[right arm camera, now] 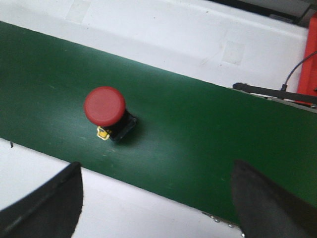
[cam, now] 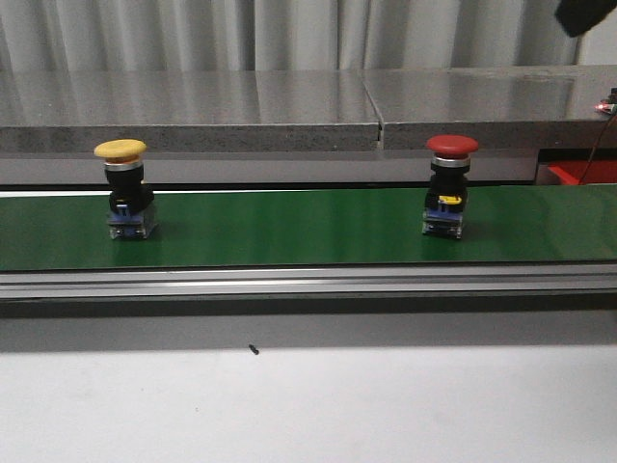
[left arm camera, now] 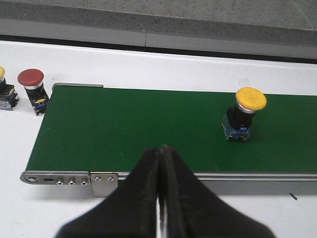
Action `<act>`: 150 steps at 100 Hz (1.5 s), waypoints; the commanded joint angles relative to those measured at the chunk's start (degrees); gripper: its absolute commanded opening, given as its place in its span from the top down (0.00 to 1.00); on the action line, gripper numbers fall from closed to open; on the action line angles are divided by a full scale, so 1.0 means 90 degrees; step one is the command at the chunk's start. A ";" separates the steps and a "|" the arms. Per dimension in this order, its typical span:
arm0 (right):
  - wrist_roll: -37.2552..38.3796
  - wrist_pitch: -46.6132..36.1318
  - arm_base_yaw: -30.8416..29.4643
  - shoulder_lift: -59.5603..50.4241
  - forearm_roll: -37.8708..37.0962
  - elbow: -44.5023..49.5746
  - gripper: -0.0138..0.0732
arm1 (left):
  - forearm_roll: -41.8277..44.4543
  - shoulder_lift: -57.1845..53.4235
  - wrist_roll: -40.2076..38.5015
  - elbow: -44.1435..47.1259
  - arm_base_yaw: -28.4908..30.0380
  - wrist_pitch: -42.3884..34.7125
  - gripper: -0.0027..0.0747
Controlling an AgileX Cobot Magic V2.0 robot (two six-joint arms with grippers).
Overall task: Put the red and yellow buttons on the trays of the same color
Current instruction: 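Lift the red button onto the red tray and open the right gripper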
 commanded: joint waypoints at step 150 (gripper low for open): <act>0.0883 0.0724 -0.0815 0.2452 -0.0387 -0.1907 0.70 | -0.0170 0.0018 -0.0004 -0.0168 -0.0053 -0.0382 0.99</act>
